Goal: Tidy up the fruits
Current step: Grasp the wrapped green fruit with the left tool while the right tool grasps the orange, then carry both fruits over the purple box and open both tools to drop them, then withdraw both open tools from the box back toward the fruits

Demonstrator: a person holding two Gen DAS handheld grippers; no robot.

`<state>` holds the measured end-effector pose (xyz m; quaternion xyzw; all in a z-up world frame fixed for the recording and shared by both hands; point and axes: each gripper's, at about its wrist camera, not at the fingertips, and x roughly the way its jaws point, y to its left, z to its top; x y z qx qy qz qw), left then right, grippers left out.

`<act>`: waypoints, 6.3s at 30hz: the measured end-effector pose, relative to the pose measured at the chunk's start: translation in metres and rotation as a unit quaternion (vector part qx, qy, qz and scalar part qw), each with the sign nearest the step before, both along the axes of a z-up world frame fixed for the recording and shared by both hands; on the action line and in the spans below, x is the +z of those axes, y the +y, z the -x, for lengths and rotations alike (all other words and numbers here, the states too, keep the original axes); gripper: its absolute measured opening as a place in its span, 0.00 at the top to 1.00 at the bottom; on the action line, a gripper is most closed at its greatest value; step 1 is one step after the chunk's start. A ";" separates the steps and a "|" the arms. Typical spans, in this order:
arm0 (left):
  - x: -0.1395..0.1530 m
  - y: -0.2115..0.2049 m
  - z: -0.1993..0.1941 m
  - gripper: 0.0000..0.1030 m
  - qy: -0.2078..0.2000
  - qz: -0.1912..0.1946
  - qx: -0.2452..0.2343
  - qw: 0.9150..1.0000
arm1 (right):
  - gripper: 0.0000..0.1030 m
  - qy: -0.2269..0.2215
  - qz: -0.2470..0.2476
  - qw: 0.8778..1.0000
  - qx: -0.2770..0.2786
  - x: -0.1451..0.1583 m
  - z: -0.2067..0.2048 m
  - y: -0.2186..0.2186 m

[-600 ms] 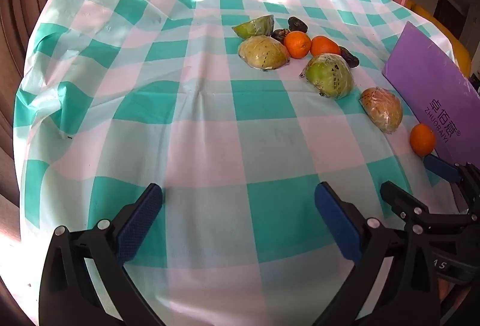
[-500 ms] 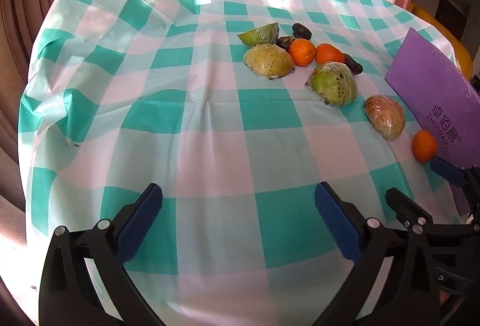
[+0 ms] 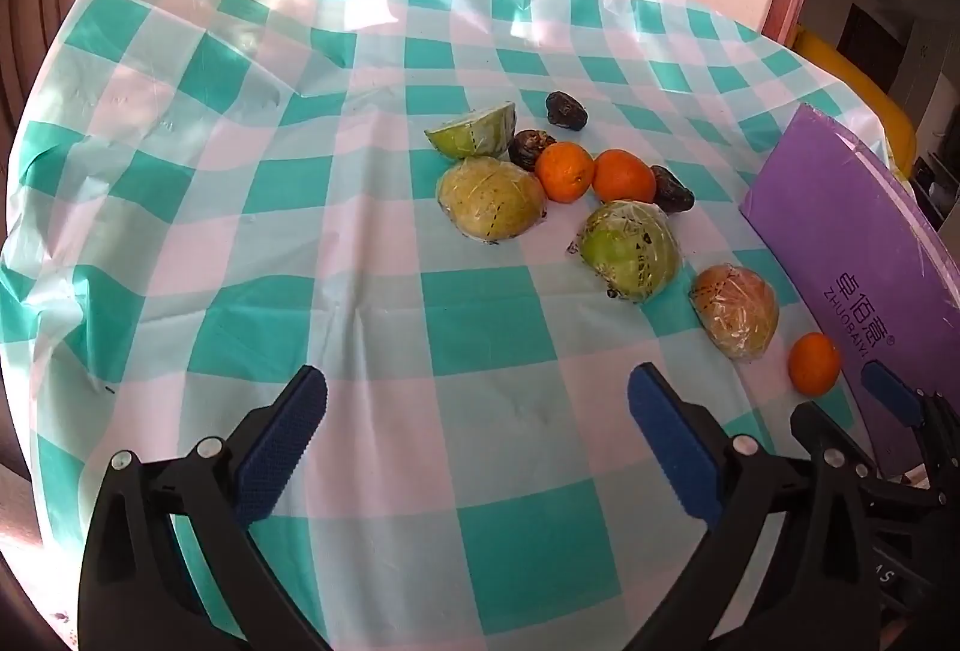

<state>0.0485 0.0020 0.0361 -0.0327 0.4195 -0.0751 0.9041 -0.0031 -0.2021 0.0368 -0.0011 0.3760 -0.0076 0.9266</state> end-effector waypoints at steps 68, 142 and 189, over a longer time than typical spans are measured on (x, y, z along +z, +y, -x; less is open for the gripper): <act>-0.007 -0.068 -0.024 0.39 0.018 -0.066 -0.078 0.995 | 0.61 0.043 -0.085 0.995 0.009 -0.023 -0.020 -0.014; 0.037 -0.366 -0.031 0.38 0.003 -0.188 -0.311 0.932 | 0.61 0.076 0.027 0.995 -0.057 0.035 -0.035 -0.246; 0.067 -0.332 -0.009 0.02 -0.113 -0.112 -0.325 0.932 | 0.16 0.010 0.025 0.993 -0.113 0.052 -0.020 -0.253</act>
